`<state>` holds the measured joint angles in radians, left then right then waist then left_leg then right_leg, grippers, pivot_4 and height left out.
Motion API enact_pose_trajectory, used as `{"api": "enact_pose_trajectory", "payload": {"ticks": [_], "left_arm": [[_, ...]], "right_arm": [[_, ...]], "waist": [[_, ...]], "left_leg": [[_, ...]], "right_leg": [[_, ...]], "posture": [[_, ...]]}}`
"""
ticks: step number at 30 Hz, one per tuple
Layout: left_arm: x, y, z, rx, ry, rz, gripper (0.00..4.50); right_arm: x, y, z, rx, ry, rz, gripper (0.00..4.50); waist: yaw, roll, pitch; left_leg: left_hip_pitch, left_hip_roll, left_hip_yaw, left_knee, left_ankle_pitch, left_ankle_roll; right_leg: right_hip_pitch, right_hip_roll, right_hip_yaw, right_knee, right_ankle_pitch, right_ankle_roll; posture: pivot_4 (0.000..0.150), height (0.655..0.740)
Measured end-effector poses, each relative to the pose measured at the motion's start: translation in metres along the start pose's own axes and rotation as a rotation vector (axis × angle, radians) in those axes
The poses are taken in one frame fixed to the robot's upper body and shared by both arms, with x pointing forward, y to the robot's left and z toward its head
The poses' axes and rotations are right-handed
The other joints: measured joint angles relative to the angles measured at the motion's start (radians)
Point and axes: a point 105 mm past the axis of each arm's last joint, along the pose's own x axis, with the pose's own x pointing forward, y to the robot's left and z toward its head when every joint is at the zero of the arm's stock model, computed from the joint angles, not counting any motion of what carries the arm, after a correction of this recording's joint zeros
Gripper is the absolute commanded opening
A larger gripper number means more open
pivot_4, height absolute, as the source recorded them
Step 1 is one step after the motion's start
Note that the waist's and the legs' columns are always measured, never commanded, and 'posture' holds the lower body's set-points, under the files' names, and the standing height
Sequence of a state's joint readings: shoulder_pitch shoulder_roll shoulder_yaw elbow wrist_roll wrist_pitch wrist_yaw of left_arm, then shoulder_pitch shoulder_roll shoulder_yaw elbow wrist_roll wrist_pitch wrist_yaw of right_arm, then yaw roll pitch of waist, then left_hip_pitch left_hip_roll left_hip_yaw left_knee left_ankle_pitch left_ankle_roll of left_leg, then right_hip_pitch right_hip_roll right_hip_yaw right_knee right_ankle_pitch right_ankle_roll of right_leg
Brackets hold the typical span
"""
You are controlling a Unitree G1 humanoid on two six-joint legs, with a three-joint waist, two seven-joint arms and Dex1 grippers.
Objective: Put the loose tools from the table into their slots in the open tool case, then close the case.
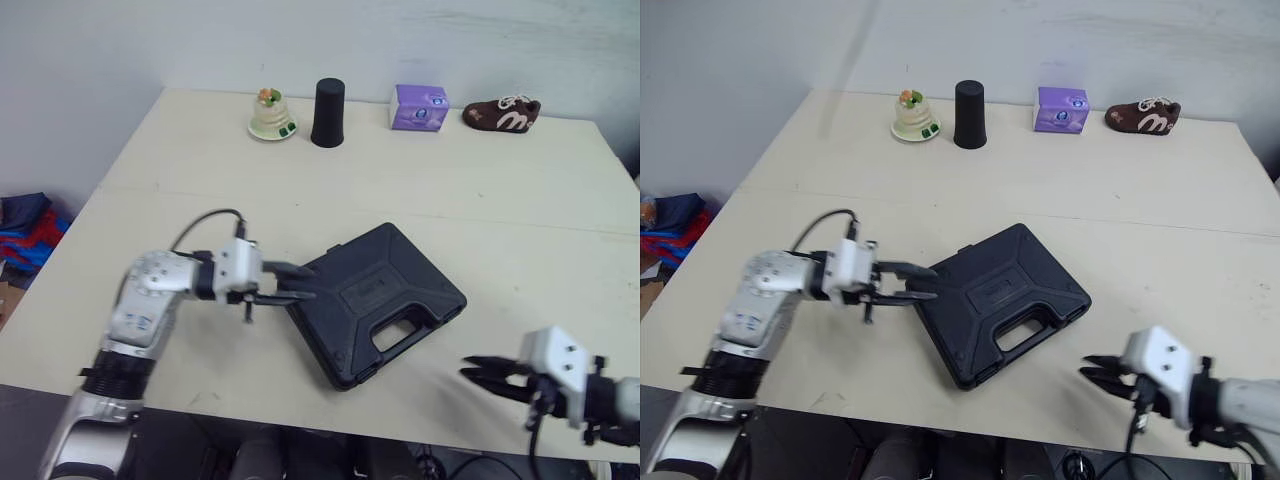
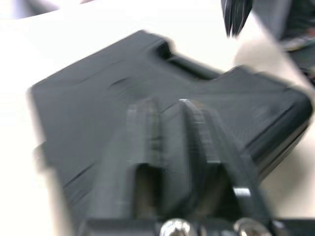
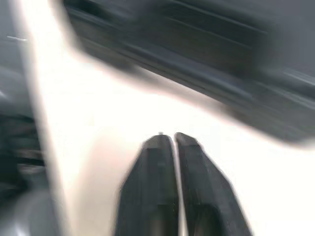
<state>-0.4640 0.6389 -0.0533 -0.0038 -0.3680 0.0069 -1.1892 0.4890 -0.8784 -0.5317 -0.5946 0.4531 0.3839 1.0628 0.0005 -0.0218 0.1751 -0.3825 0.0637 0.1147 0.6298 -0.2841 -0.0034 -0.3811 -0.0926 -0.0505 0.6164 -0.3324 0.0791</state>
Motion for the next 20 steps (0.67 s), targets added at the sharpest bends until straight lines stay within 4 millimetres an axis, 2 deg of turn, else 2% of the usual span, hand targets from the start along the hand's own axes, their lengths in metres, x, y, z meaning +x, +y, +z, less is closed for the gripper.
{"api": "enact_pose_trajectory", "payload": {"ticks": [2, 5, 6, 9, 11, 17, 20], "left_arm": [[-0.028, 0.016, -0.013, -0.025, 0.088, 0.112, 3.11], [-0.067, 0.032, -0.029, -0.096, 0.189, 0.242, 4.41], [-0.086, 0.036, -0.039, -0.139, 0.245, 0.295, 4.50], [-0.126, 0.044, -0.055, -0.187, 0.334, 0.436, 4.50], [-0.141, 0.048, -0.063, -0.186, 0.364, 0.508, 4.50], [-0.160, 0.060, -0.073, -0.161, 0.401, 0.626, 4.50], [-0.157, 0.063, -0.073, -0.139, 0.392, 0.641, 4.50]], "right_arm": [[-0.021, -0.022, 0.000, -0.048, 0.011, -0.102, 2.60], [-0.044, -0.043, -0.003, -0.095, 0.044, -0.205, 4.03], [-0.053, -0.053, -0.005, -0.112, 0.059, -0.247, 4.48], [-0.080, -0.078, -0.015, -0.122, 0.094, -0.375, 4.48], [-0.097, -0.092, -0.019, -0.148, 0.115, -0.454, 4.48], [-0.121, -0.115, -0.030, -0.199, 0.123, -0.600, 4.48], [-0.117, -0.123, -0.027, -0.224, 0.087, -0.627, 4.48]], "waist": [[0.000, 0.000, 0.001], [0.000, -0.001, 0.004], [-0.002, -0.001, 0.006], [-0.002, -0.002, 0.009], [-0.002, -0.003, 0.009], [-0.002, -0.004, 0.010], [-0.007, -0.004, 0.010]], "left_leg": [[-0.003, 0.000, 0.002, 0.000, 0.000, 0.000], [-0.007, 0.000, 0.005, 0.001, 0.000, 0.000], [-0.006, 0.000, 0.006, 0.001, 0.001, 0.000], [-0.007, 0.000, 0.009, 0.001, 0.001, 0.000], [-0.006, 0.001, 0.009, 0.001, 0.000, -0.001], [-0.006, 0.001, 0.010, 0.001, 0.002, -0.004], [-0.005, 0.002, 0.012, 0.001, 0.002, -0.005]], "right_leg": [[-0.004, 0.001, -0.002, 0.000, 0.001, 0.002], [-0.010, 0.003, -0.004, 0.002, 0.001, 0.003], [-0.011, 0.008, -0.003, 0.003, 0.002, 0.003], [-0.012, 0.009, -0.001, 0.003, 0.002, 0.004], [-0.012, 0.009, 0.000, 0.003, 0.002, 0.004], [-0.013, 0.009, 0.000, 0.004, 0.002, 0.004], [-0.013, 0.009, 0.002, 0.006, 0.002, 0.004]], "posture": [[0.150, 0.7400], [0.150, 0.7400], [0.150, 0.7400], [0.150, 0.7400], [0.150, 0.7400], [0.150, 0.7400], [0.150, 0.7400]]}}
